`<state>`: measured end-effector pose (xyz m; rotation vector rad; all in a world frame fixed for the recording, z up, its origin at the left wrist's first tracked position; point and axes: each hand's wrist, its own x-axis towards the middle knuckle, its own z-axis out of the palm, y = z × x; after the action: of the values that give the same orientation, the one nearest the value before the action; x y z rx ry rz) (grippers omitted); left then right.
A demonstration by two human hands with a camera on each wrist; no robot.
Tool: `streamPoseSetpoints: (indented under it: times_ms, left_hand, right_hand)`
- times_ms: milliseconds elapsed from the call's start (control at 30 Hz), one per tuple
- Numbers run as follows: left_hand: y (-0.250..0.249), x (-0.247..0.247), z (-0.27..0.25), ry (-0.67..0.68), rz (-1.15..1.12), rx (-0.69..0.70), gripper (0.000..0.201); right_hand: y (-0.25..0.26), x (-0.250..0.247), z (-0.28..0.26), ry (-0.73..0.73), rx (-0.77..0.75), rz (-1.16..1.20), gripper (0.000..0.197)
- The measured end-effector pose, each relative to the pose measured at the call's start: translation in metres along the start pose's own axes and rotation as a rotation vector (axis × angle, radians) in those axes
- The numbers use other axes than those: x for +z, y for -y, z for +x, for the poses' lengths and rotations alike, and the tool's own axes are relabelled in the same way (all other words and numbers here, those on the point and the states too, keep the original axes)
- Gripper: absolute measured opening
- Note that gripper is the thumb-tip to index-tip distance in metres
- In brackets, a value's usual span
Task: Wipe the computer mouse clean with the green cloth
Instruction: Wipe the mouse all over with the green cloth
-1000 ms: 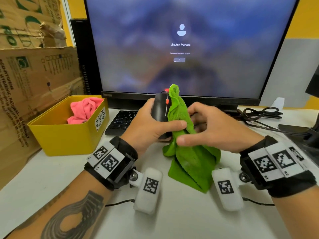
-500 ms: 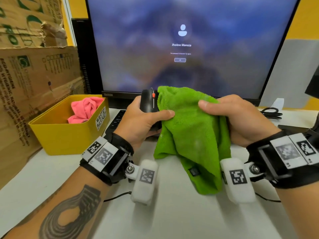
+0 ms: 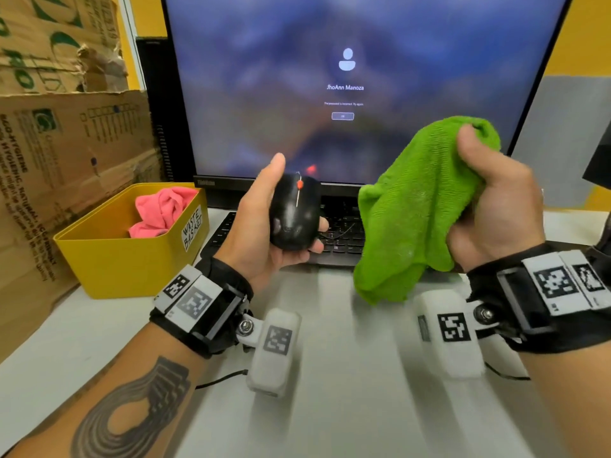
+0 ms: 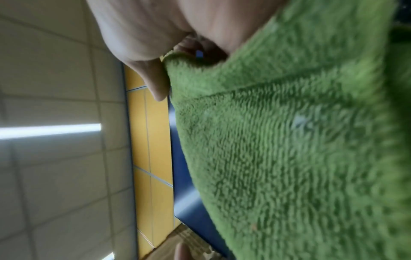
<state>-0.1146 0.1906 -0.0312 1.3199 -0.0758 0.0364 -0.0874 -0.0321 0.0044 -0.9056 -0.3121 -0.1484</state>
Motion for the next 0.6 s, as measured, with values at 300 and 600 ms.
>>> streamPoseSetpoints:
  times_ms: [300,600]
  left_hand:
    - [0.013,0.017,0.000,0.131,-0.250,-0.057,0.089]
    - [0.016,0.017,-0.001,0.371,-0.452,-0.153,0.111]
  right_hand:
    - [-0.034,0.013,-0.021,0.638,-0.101,-0.547,0.032]
    - [-0.049,0.020,-0.015,0.712,-0.202,-1.160,0.039]
